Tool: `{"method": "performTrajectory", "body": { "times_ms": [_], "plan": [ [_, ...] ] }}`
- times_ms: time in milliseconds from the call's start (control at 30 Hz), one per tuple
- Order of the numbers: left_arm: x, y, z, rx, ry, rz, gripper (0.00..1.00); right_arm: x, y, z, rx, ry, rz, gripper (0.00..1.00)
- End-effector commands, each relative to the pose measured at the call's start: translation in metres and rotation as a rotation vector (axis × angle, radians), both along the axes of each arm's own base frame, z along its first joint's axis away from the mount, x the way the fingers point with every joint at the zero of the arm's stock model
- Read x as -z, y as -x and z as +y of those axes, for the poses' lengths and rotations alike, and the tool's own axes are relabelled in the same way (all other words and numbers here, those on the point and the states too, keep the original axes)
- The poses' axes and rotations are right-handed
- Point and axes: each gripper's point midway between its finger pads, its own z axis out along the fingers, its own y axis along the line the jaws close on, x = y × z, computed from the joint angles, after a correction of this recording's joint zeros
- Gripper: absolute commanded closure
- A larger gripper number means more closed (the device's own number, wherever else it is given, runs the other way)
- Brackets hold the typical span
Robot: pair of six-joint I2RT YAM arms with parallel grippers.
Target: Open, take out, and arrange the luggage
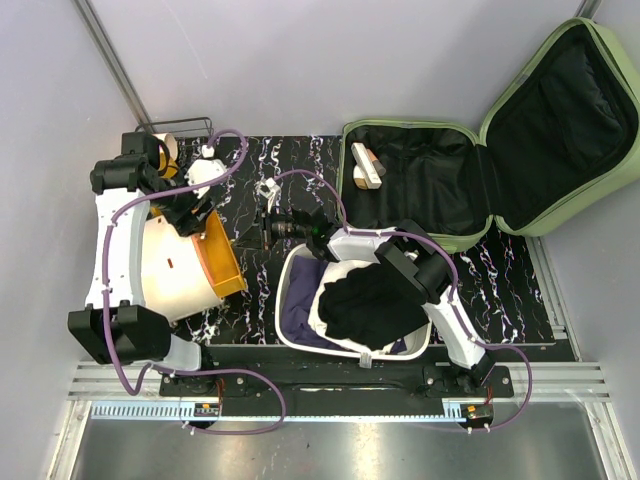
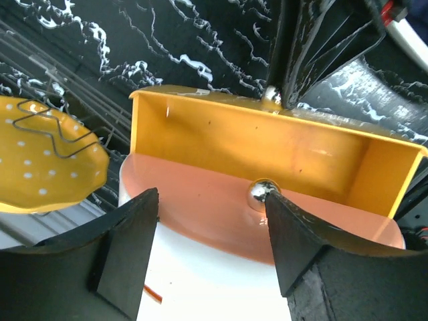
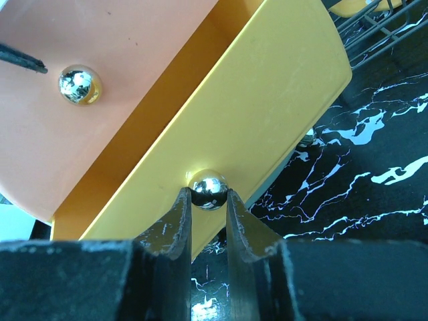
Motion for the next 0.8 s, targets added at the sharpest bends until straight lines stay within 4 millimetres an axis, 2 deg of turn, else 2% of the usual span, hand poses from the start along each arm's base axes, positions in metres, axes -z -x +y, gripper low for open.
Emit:
{"method": "performTrajectory", "body": {
  "times_ms": [0, 67, 167, 333, 467, 767],
  "plan": [
    [0.014, 0.031, 0.038, -0.007, -0.223, 0.129, 0.32, -0.021, -0.042, -0.024, 0.134, -0.011, -0.074, 1.00],
    [0.012, 0.034, 0.044, -0.001, -0.249, 0.140, 0.34, -0.021, -0.043, -0.025, 0.137, -0.009, -0.073, 1.00],
    [0.005, 0.031, 0.041, 0.012, -0.235, 0.114, 0.34, -0.022, -0.045, -0.028, 0.143, -0.008, -0.073, 1.00],
    [0.009, 0.031, 0.043, 0.013, -0.240, 0.137, 0.36, -0.025, -0.052, -0.036, 0.171, -0.002, -0.097, 1.00],
    [0.009, 0.028, 0.042, 0.003, -0.223, 0.125, 0.29, -0.024, -0.053, -0.042, 0.178, 0.007, -0.093, 1.00],
    [0.009, 0.026, 0.043, -0.012, -0.198, 0.128, 0.27, -0.018, -0.055, -0.053, 0.187, 0.031, -0.093, 1.00]
  ]
}}
